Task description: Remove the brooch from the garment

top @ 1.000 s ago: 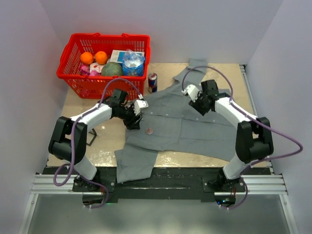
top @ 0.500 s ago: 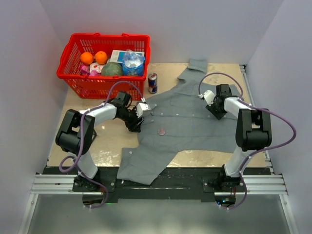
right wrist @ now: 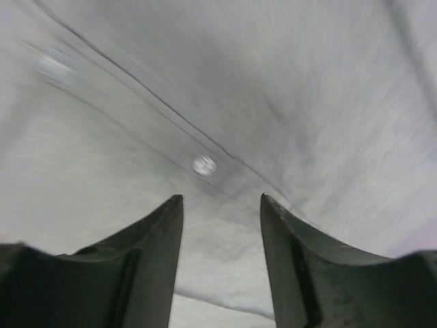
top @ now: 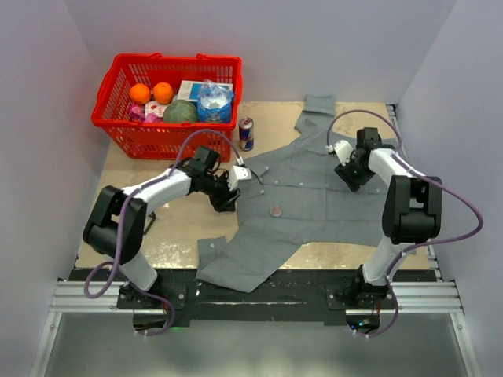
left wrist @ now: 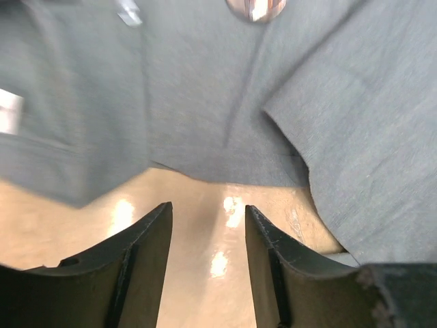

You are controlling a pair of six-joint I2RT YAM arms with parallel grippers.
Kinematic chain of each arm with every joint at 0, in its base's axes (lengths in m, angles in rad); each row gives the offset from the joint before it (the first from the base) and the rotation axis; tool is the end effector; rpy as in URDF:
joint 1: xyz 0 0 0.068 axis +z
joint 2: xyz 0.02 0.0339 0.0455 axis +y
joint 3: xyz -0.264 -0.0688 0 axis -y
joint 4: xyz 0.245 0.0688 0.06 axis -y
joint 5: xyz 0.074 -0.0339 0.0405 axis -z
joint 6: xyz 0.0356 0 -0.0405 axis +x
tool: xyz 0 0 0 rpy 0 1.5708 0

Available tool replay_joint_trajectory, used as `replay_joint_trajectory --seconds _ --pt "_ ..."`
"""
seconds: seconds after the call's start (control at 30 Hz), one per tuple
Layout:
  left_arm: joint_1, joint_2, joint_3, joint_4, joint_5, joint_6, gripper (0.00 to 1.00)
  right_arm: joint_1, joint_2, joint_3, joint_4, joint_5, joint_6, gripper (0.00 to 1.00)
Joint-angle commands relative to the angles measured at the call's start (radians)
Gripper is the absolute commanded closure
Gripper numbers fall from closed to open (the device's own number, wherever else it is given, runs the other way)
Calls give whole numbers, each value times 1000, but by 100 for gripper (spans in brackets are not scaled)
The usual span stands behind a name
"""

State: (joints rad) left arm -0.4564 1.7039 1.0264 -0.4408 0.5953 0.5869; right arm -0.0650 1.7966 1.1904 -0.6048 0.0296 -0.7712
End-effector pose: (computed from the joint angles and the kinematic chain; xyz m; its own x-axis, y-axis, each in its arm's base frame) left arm 0.2863 -0.1628 0.1753 -0.3483 0.6818 -0.6433 0.9342 0.3094 -0.1778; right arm 0.3524 -0.0240 0.1780 -0.7222 -0.6512 -0.2332 -0.5970 0.7571 -0.2653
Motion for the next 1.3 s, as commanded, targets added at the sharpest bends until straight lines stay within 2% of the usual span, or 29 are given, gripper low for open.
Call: replay_joint_trajectory --seconds 0.0,0.17,0.2,0.23,0.3,0.4,0.47,0.5,0.57,0.63,0.77,0.9,1.27 --pt "16 -128 69 115 9 -42 48 108 -129 104 -81 -220 94 46" --pt "12 -26 179 183 75 -130 48 209 -135 123 -40 -306 154 44" --pt "10 -1 201 172 130 -131 47 215 -135 118 -23 -325 170 40" --pt "5 22 218 174 159 -131 47 224 -138 110 0 -321 194 29" --pt "-11 71 221 251 199 -139 45 231 -175 66 119 -319 338 23" --pt "-60 88 169 420 195 -232 41 205 -166 58 151 -407 488 23" --pt "-114 86 161 425 157 -257 31 202 -152 67 132 -450 521 25" --pt "-131 79 146 498 115 -259 31 200 -140 81 102 -461 526 25" --pt "-168 68 111 528 80 -233 31 202 -108 95 67 -479 529 27" --pt "-203 80 121 507 -1 -184 31 203 -86 101 39 -471 546 28" --pt "-249 132 144 450 -52 -141 35 202 -83 80 60 -465 592 29" --pt "-289 132 107 482 -101 -118 37 203 -88 55 86 -481 619 29" --pt "-349 238 155 456 -124 -53 41 202 -95 -6 74 -484 659 29"
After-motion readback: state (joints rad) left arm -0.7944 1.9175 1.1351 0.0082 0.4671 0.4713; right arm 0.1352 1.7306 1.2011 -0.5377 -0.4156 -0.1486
